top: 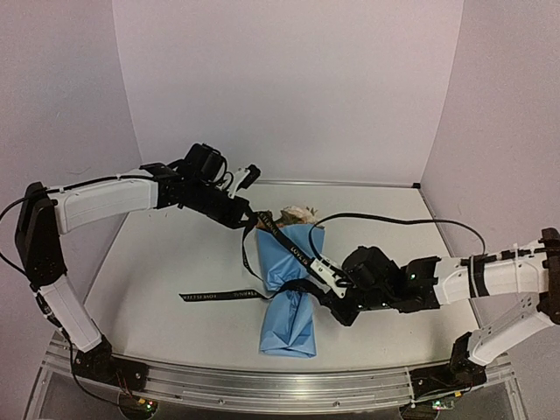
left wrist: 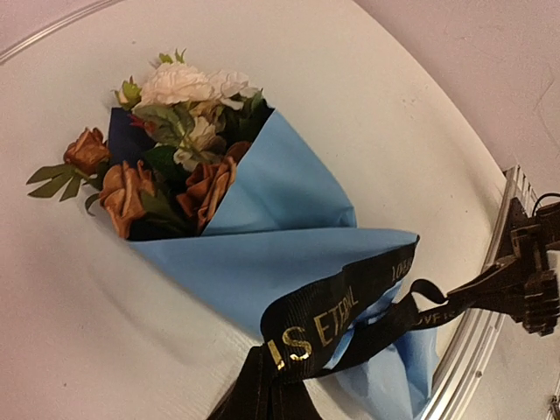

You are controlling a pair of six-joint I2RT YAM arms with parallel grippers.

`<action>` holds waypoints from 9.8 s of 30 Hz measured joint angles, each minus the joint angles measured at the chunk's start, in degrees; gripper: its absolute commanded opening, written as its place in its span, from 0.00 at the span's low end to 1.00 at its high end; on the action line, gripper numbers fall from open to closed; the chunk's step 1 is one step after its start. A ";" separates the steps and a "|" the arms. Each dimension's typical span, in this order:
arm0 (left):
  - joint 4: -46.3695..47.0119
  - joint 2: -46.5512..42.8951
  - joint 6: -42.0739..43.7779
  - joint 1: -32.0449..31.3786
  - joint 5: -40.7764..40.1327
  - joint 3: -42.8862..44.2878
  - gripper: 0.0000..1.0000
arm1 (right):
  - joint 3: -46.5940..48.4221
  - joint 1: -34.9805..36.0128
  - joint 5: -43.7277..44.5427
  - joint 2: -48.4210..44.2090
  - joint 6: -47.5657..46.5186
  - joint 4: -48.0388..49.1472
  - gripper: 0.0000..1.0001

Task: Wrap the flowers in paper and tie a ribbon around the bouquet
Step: Cross the half-tied ribbon over the folded bouquet.

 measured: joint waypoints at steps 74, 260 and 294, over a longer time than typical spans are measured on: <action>36.68 -5.18 -37.18 -15.85 7.15 -27.59 0.28 | 64.64 -17.81 -41.08 46.53 31.15 -24.00 0.00; 38.67 -25.49 -36.74 -11.41 -4.05 -41.09 0.59 | 65.67 -17.79 -45.47 40.35 19.68 -38.96 0.00; 41.93 -14.33 6.63 -6.40 -7.41 -36.68 0.46 | 62.31 -18.08 -51.78 40.10 27.30 -36.99 0.00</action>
